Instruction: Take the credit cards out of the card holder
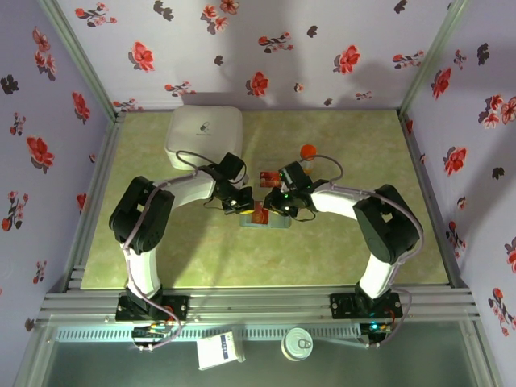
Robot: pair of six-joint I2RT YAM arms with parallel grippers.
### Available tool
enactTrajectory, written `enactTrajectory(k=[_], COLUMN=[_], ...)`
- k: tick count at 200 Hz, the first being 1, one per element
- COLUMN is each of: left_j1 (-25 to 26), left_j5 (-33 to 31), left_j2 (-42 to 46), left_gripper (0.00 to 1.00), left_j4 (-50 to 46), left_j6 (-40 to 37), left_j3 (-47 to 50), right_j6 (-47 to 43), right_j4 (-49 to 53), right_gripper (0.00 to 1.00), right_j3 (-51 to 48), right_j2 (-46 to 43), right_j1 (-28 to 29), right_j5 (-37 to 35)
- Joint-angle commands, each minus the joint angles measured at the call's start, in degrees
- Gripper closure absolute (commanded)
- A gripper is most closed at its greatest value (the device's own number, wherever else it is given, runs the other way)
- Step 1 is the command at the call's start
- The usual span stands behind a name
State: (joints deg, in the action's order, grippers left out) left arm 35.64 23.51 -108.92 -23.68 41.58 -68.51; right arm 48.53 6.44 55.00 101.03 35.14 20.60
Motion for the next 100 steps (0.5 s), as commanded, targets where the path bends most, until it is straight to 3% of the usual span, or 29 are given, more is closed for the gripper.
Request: enactTrajectory(k=[1, 100], left_j1=[0.1, 0.1], left_j5=[-0.9, -2.2], left_j2=[-0.2, -0.4], left_gripper=[1.00, 1.00], left_j4=[-0.8, -0.9], left_j6=[-0.5, -0.7], left_j3=[1.0, 2.2], right_j6=[1.0, 2.3], right_j4=[-1.4, -4.4], right_gripper=[0.75, 0.75], right_j3=[-0.7, -2.5], right_j2=[1.5, 2.9], right_j1=[-0.4, -0.4], right_j5=[1.2, 2.0])
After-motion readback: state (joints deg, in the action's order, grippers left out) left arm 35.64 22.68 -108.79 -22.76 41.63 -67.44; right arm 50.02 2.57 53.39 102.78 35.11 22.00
